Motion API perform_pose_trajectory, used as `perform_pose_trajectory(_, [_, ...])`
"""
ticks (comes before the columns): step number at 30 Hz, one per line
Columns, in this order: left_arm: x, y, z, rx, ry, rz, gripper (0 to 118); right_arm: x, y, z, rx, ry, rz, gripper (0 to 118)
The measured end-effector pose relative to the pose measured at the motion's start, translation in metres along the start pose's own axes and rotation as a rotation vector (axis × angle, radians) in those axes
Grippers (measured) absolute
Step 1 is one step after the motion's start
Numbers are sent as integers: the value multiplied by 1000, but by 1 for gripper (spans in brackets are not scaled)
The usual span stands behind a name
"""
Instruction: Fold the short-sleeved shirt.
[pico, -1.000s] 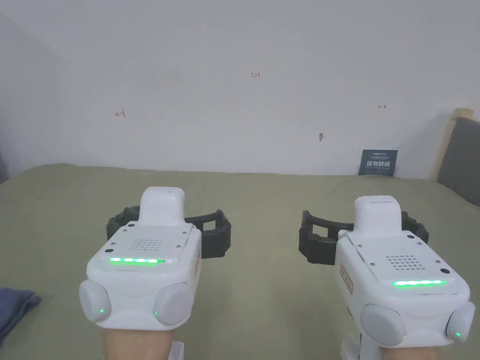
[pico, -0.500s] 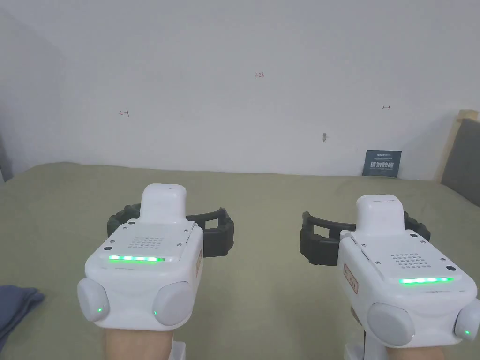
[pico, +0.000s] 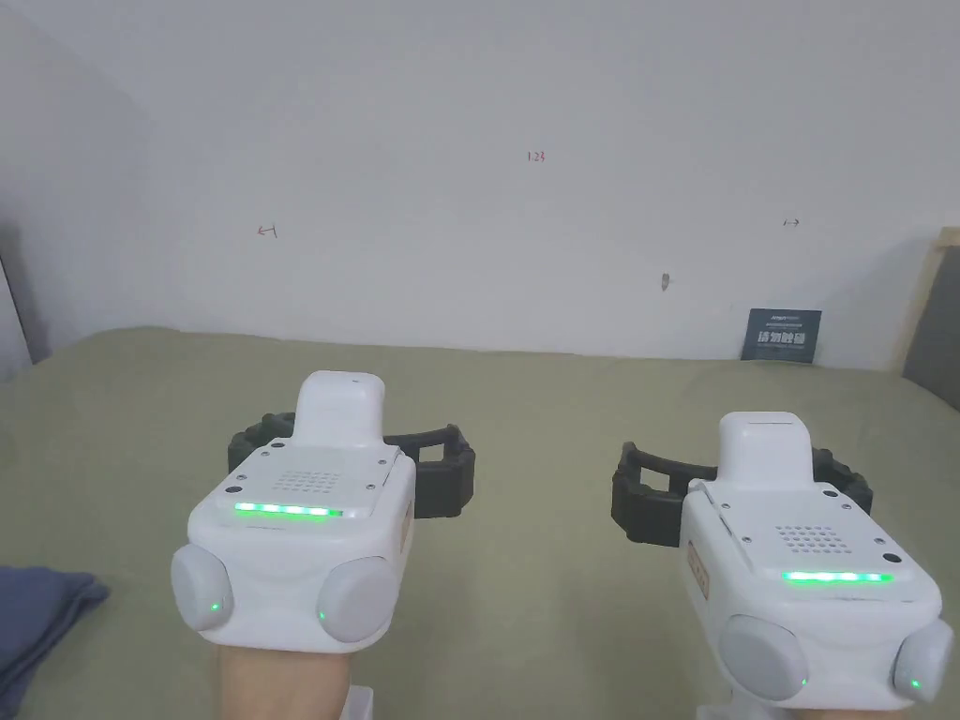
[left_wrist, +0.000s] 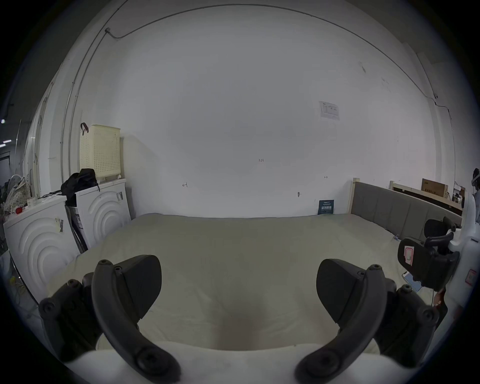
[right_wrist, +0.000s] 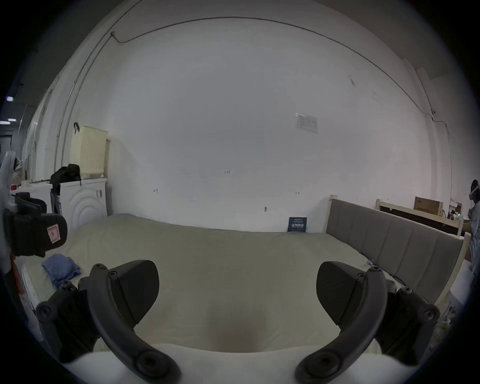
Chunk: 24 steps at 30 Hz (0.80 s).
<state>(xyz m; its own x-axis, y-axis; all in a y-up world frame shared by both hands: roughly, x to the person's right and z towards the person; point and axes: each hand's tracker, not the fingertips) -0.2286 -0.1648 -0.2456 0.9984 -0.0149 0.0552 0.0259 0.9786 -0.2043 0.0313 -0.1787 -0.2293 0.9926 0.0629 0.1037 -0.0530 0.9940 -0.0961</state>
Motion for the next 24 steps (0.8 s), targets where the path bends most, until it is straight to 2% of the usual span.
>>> perform_pose_trajectory(3, [0,0,0,-4,1,-2,118,3,7,-2,-28,-2,-6,118])
perform_pose_trajectory(6, [1,1,0,-5,-3,2,118,4,12,-7,-107,-34,36,118])
perform_pose_trajectory(11, [2,2,-3,-18,-14,5,118,6,13,-9,-87,-63,39,118])
perform_pose_trajectory(14, [3,2,-6,-30,-13,6,118,10,14,-9,-116,-6,-20,118])
perform_pose_trajectory(16, [3,2,-6,-32,-20,15,118,11,15,-11,-148,-3,-61,118])
perform_pose_trajectory(21, [3,1,-6,-37,-24,18,118,12,13,-16,-188,-27,-76,118])
perform_pose_trajectory(24, [2,1,-7,-43,-27,16,118,16,12,-16,-182,-9,-112,118])
